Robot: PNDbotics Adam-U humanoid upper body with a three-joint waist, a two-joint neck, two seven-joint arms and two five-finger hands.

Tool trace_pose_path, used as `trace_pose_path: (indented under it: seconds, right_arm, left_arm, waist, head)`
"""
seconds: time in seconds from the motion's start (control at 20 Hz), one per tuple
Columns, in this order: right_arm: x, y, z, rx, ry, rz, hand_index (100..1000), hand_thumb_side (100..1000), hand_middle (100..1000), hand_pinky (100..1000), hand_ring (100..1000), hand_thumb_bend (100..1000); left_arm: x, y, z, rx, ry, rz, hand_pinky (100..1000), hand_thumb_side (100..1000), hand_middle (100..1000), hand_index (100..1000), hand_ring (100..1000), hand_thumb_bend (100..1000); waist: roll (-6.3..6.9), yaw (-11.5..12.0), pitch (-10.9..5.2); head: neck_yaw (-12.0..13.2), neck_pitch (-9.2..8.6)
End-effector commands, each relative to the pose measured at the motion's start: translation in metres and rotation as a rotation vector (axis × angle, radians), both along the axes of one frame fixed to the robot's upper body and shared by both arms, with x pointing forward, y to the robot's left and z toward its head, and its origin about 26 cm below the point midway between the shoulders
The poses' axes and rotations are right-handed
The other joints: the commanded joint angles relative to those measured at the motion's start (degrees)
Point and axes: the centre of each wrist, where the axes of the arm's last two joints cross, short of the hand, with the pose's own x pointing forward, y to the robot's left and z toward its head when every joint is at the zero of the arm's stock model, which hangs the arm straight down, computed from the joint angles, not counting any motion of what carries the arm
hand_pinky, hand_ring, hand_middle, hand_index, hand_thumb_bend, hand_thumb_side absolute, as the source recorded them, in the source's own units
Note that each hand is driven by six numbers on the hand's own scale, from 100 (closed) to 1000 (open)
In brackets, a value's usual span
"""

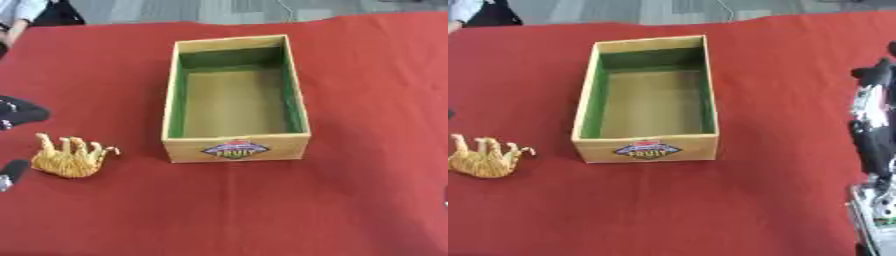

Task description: Pick up objects on the table and place them in the box.

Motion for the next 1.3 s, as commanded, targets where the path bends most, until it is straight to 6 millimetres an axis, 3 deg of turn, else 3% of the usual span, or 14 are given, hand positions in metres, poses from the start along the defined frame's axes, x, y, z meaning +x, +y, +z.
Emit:
trace_pose_path:
  seconds: [0.05, 0.15, 0.4, 0.65, 0.8, 1.0, 1.3]
  right_arm:
    - [0.000, -0.001, 0.006, -0.023, -0.013, 0.007, 776, 423, 417, 913, 583, 100]
    - [-0.001, -0.002, 0.005, -0.024, -0.011, 0.006, 776, 423, 417, 915, 583, 100]
    - [-0.001, -0.001, 0.005, -0.027, -0.006, 0.008, 777, 423, 416, 916, 584, 100]
    - [0.000, 0.001, 0.004, -0.034, 0.000, 0.013, 775, 425, 414, 916, 584, 100]
    - [0.000, 0.001, 0.004, -0.037, 0.003, 0.016, 776, 425, 414, 918, 584, 100]
    - [0.000, 0.002, 0.004, -0.036, 0.004, 0.017, 777, 425, 413, 919, 584, 100]
    - [0.000, 0.003, 0.004, -0.035, 0.008, 0.020, 777, 424, 413, 921, 584, 100]
  left_arm:
    - [0.003, 0.000, 0.006, 0.043, 0.019, -0.004, 866, 981, 884, 1000, 903, 100]
    - [0.007, 0.001, 0.003, 0.059, 0.040, -0.002, 879, 1000, 873, 1000, 904, 224]
    - [0.013, 0.011, -0.008, 0.032, 0.088, 0.060, 884, 1000, 849, 983, 897, 251]
    - [0.021, 0.019, -0.020, 0.036, 0.150, 0.114, 868, 987, 838, 1000, 874, 229]
    - [0.026, 0.023, -0.029, 0.026, 0.195, 0.151, 869, 857, 839, 1000, 871, 100]
    - [0.032, 0.026, -0.042, -0.008, 0.253, 0.188, 890, 809, 877, 1000, 900, 100]
    - [0.038, 0.022, -0.045, -0.023, 0.262, 0.200, 924, 777, 918, 1000, 944, 103]
  waist:
    - [0.03, 0.0, -0.90]
    - [0.09, 0.1, -0.93]
    - [0.15, 0.2, -0.87]
    - [0.05, 0.2, -0.76]
    - [0.05, 0.2, -0.72]
    - [0.06, 0.1, -0.62]
    - [0.16, 0.0, -0.46]
  head:
    - [-0.1, -0.09]
    - [-0.2, 0.05]
    - [-0.5, -0.10]
    - [-0.6, -0.37]
    - [-0.6, -0.49]
    - [-0.5, -0.63]
    - [-0.4, -0.61]
